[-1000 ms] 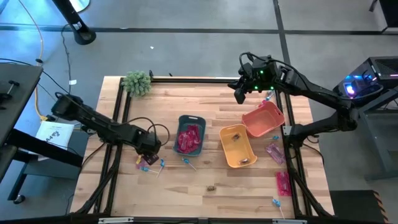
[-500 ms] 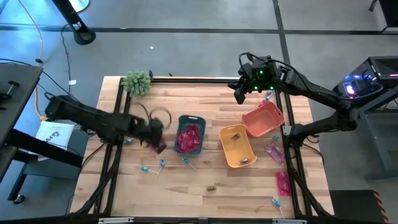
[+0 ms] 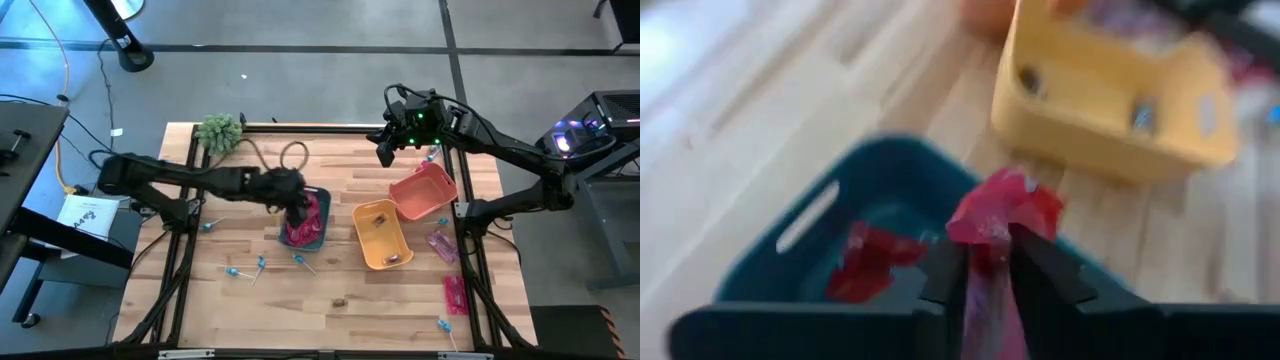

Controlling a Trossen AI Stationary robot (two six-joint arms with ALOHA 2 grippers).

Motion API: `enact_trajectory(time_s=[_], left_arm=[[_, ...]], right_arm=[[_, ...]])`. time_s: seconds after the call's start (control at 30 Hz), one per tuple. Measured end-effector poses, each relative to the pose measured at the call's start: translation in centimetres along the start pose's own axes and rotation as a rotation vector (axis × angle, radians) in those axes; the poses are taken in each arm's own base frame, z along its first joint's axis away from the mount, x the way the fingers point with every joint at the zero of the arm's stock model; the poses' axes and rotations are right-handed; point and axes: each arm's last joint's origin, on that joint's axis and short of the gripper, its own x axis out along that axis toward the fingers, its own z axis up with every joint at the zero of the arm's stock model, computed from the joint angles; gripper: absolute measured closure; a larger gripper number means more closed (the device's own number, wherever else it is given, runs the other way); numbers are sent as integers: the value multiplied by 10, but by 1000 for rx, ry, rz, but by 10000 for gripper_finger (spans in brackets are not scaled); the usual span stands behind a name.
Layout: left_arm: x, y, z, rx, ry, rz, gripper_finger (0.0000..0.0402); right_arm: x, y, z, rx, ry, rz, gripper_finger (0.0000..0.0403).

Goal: Sort candy
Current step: Put the red candy pack into the blue bin, then put the blue lollipop into the orange bin

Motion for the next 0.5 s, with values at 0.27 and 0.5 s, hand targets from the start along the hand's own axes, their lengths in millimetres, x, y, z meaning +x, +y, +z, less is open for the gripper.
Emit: enact_trajectory(time_s=[0.27, 0.5], left_arm=[[-22, -1, 16, 65, 139, 92, 247], [-75, 25, -25, -83, 443, 386, 223]], right_arm=[[0, 0, 0, 0, 0, 0, 402], [0, 0, 0, -7, 1, 0, 402]])
